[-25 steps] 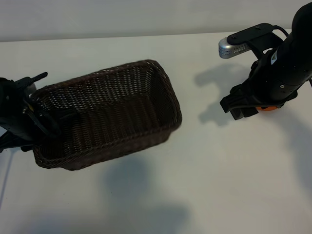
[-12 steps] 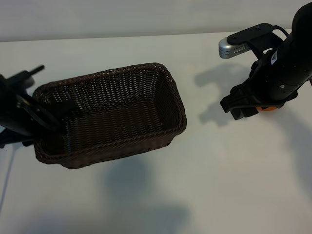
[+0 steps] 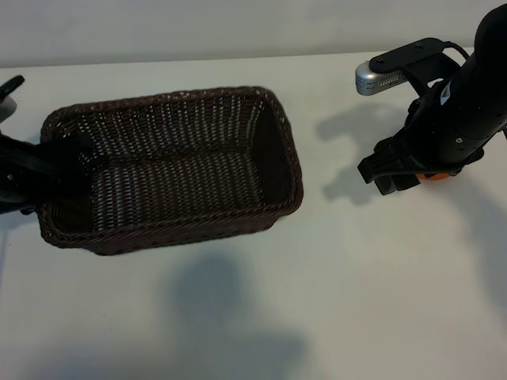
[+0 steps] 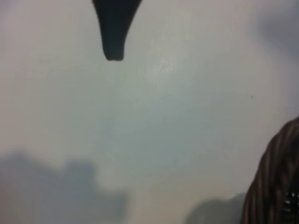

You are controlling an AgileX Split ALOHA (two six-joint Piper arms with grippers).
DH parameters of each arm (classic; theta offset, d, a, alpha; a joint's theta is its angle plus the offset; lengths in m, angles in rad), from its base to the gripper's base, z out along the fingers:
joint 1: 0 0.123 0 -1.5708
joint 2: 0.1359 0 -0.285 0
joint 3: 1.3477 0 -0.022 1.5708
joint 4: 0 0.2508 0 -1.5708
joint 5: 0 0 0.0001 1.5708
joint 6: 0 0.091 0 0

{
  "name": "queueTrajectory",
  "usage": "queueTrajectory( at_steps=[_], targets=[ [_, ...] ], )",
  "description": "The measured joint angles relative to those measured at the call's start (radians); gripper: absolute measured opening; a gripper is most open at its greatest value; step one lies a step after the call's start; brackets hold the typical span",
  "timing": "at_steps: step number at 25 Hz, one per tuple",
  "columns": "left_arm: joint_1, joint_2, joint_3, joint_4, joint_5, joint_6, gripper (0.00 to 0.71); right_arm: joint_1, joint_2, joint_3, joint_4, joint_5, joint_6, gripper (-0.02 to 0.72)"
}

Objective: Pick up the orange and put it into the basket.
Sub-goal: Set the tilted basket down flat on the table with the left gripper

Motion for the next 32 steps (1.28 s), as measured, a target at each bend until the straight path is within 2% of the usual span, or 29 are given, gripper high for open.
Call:
queueTrajectory(
  at_steps=[7, 13, 21, 23, 32],
  targets=[
    [0.002, 0.000, -0.008, -0.196, 0.001, 0.174, 0.262, 0.000, 0.000, 0.000, 0.000, 0.000, 0.000, 0.560],
    [0.002, 0.028, -0.118, -0.179, 0.023, 0.195, 0.262, 0.000, 0.000, 0.000, 0.000, 0.000, 0.000, 0.560],
    [-0.002, 0.175, -0.282, -0.139, 0.116, 0.194, 0.262, 0.000, 0.000, 0.000, 0.000, 0.000, 0.000, 0.560],
    [-0.017, 0.206, -0.317, -0.135, 0.117, 0.192, 0.262, 0.000, 0.000, 0.000, 0.000, 0.000, 0.000, 0.560],
    [-0.135, 0.356, -0.433, -0.133, 0.101, 0.153, 0.262, 0.000, 0.000, 0.000, 0.000, 0.000, 0.001, 0.560]
  ],
)
